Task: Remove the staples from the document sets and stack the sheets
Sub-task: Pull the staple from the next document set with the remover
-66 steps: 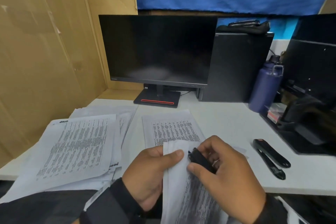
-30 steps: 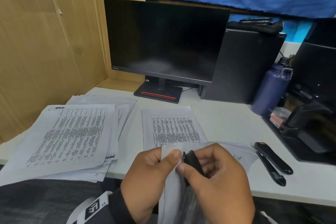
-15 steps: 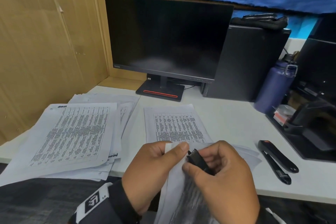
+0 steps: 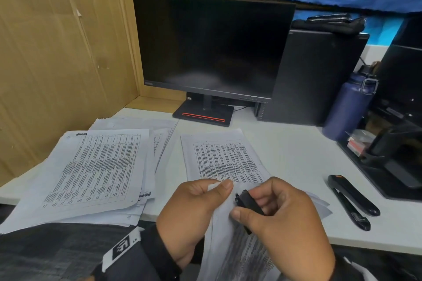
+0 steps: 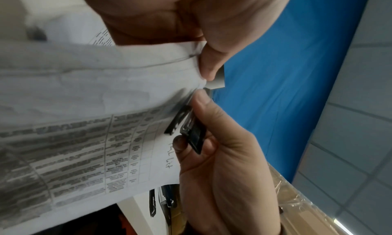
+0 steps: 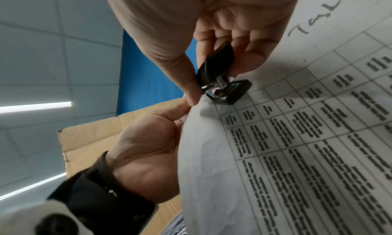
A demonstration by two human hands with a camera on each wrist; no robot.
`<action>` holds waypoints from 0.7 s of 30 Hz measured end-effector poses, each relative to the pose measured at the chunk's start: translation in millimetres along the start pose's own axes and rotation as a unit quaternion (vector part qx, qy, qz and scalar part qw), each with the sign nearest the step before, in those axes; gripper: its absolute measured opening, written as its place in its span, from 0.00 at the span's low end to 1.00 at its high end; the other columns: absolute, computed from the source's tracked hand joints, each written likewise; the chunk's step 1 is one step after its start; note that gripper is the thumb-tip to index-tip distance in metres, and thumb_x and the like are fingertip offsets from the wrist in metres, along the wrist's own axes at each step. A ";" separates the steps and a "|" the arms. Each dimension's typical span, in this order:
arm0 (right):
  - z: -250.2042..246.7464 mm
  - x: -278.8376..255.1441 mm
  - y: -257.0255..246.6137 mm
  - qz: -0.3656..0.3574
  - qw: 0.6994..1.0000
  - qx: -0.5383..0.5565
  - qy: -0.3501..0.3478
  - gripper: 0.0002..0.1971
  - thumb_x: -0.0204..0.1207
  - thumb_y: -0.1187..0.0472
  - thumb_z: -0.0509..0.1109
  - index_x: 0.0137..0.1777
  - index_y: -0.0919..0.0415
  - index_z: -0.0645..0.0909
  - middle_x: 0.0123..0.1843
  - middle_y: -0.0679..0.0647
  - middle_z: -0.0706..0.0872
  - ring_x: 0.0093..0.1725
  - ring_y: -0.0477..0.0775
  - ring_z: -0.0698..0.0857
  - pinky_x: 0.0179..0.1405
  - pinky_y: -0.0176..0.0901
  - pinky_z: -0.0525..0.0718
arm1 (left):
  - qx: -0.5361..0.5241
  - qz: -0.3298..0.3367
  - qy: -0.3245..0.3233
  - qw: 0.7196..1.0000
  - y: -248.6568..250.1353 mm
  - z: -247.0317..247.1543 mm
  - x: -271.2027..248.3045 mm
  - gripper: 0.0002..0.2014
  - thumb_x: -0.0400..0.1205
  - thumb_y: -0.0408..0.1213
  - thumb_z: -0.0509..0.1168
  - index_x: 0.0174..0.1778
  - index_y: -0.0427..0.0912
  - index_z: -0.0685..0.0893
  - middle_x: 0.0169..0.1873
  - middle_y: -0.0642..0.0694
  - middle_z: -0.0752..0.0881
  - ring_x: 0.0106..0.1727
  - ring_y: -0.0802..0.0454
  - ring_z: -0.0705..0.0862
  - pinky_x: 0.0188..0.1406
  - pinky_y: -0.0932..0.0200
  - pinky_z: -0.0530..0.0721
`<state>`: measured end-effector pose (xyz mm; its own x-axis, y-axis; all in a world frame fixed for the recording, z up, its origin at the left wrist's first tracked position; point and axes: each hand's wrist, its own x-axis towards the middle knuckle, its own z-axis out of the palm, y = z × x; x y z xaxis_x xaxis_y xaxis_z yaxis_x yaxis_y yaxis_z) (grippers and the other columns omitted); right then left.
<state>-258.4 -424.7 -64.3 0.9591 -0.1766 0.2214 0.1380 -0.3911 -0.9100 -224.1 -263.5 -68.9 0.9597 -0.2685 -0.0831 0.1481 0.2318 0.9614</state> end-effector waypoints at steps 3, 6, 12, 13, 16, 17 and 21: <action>3.3 -1.6 3.9 -0.020 0.999 -0.030 0.020 0.19 0.53 0.60 0.91 0.37 0.44 0.85 0.36 0.39 0.89 0.31 0.41 0.84 0.31 0.27 0.79 | -0.022 -0.041 0.002 0.999 0.6 0.0 -0.7 0.25 0.76 0.46 0.79 0.52 0.23 0.89 0.55 0.13 0.85 0.49 0.31 0.86 0.56 0.36 0.82; 3.4 -1.0 8.2 -0.028 0.999 -0.035 0.025 0.23 0.53 0.59 0.90 0.41 0.37 0.83 0.38 0.37 0.88 0.33 0.41 0.85 0.32 0.27 0.80 | -0.039 -0.053 0.001 0.998 0.5 0.2 0.3 0.28 0.76 0.47 0.78 0.55 0.21 0.86 0.57 0.11 0.83 0.52 0.28 0.85 0.62 0.25 0.82; 8.9 -2.0 18.3 -0.073 0.995 -0.045 0.060 0.24 0.54 0.65 0.90 0.43 0.43 0.83 0.41 0.42 0.86 0.41 0.45 0.87 0.37 0.28 0.81 | -0.049 -0.062 -0.018 0.997 -8.4 -2.2 4.1 0.24 0.78 0.45 0.78 0.55 0.24 0.88 0.53 0.17 0.88 0.49 0.34 0.86 0.56 0.39 0.83; 9.4 -2.0 19.6 -0.075 0.994 -0.040 0.061 0.23 0.54 0.65 0.90 0.43 0.44 0.84 0.41 0.43 0.86 0.40 0.46 0.87 0.37 0.28 0.81 | -0.053 -0.066 -0.024 0.996 -9.3 -1.9 4.8 0.21 0.79 0.44 0.77 0.54 0.26 0.89 0.52 0.20 0.89 0.48 0.35 0.87 0.55 0.41 0.85; 11.5 -1.8 22.2 -0.063 0.996 -0.011 0.067 0.22 0.54 0.65 0.90 0.41 0.43 0.85 0.37 0.44 0.88 0.36 0.47 0.87 0.35 0.30 0.82 | -0.055 -0.067 -0.032 0.996 -10.2 -1.6 5.7 0.19 0.80 0.43 0.72 0.54 0.29 0.91 0.51 0.25 0.92 0.45 0.39 0.90 0.52 0.46 0.89; 13.0 -1.7 23.3 -0.052 0.996 0.006 0.071 0.23 0.53 0.65 0.91 0.41 0.42 0.86 0.36 0.44 0.89 0.35 0.47 0.87 0.35 0.31 0.82 | -0.052 -0.066 -0.032 0.996 -10.8 -1.3 5.5 0.19 0.80 0.44 0.72 0.53 0.29 0.92 0.50 0.26 0.92 0.44 0.39 0.90 0.52 0.46 0.89; 16.8 -2.0 28.6 -0.048 0.996 0.018 0.073 0.24 0.54 0.63 0.91 0.42 0.39 0.85 0.37 0.43 0.89 0.36 0.46 0.87 0.37 0.35 0.84 | -0.044 -0.052 -0.021 0.997 -11.7 1.8 3.7 0.15 0.82 0.42 0.71 0.52 0.32 0.93 0.50 0.27 0.93 0.45 0.40 0.91 0.53 0.46 0.88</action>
<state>-252.3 -420.3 -96.6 0.8954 -0.2698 0.3543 0.2390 -0.3801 -0.8935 -222.7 -268.8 -80.0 0.9277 -0.3332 -0.1680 0.2679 0.2811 0.9216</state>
